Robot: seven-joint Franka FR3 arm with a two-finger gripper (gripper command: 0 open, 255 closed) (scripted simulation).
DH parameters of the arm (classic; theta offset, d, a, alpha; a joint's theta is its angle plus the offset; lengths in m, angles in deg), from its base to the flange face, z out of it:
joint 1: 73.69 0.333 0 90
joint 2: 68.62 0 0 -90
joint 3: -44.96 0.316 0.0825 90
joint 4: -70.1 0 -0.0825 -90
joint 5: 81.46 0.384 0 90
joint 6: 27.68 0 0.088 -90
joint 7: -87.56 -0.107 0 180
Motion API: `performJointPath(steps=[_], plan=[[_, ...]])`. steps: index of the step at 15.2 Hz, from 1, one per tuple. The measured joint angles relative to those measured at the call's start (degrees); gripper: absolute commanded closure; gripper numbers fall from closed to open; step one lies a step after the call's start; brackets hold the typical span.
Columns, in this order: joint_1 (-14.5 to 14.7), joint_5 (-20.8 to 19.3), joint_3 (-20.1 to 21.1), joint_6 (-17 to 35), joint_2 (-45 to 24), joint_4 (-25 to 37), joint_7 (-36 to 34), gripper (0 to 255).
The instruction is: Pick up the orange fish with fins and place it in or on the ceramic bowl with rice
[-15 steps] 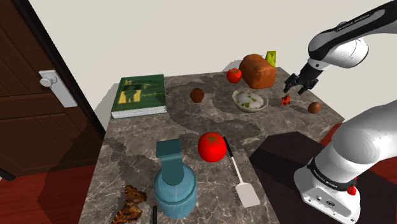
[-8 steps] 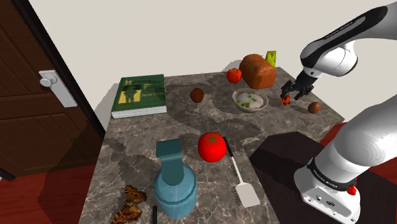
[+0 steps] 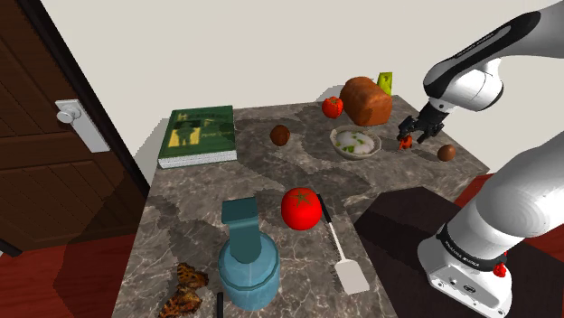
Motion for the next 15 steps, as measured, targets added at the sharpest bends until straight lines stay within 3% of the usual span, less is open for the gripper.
performJointPath(steps=[10, 15], plan=[[0.0, 0.1, 0.0, 0.1, 0.0, 0.1, 0.0, 255], [-2.7, -4.2, 2.3, -3.8, 3.6, 0.8, -3.7, 255]])
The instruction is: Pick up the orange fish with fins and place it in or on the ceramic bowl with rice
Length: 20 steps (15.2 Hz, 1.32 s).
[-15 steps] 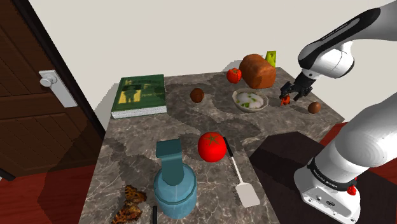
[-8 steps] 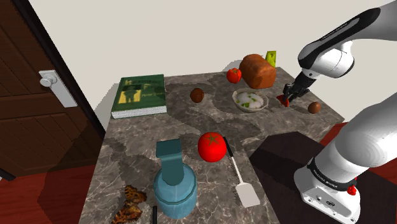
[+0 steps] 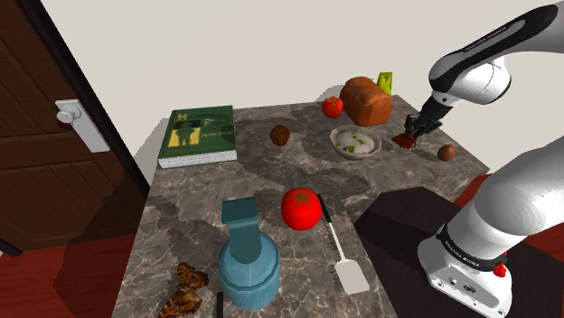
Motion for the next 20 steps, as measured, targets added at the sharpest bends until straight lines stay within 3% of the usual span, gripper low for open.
performJointPath(steps=[8, 20], plan=[[-3.6, -4.8, 3.8, -7.4, 6.2, 1.9, -5.0, 255], [-6.1, -7.5, 7.4, -18.2, 12.6, 6.7, -8.9, 255]])
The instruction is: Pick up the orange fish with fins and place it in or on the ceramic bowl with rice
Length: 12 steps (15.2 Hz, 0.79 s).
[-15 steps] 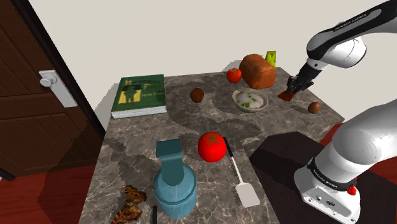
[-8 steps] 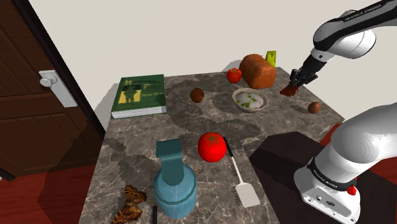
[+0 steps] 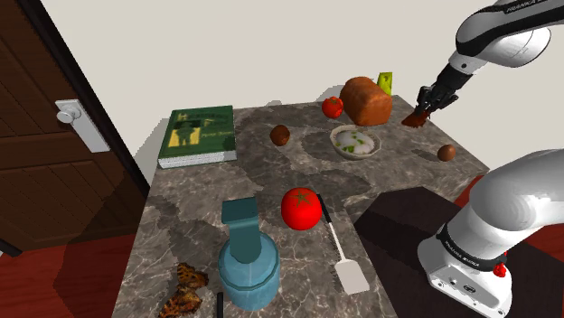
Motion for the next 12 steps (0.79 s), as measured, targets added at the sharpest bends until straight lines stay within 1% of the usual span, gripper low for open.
performJointPath(steps=[8, 12], plan=[[-0.6, -0.5, 2.0, -6.7, 2.9, 4.0, -1.9, 255], [0.8, 0.6, 5.6, -6.3, 3.8, 3.0, -6.1, 255]])
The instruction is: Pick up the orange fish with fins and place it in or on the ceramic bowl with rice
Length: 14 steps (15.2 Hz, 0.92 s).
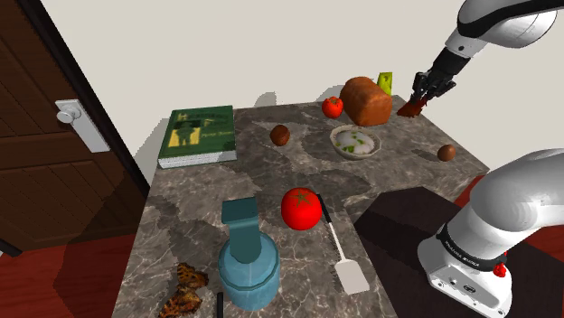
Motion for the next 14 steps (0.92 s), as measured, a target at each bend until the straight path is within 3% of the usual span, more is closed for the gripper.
performJointPath(steps=[10, 14], plan=[[7.7, 6.0, 11.4, 4.8, -4.6, 1.3, -14.0, 255], [8.9, 7.0, 12.7, 8.0, -6.3, -0.1, -15.5, 255]])
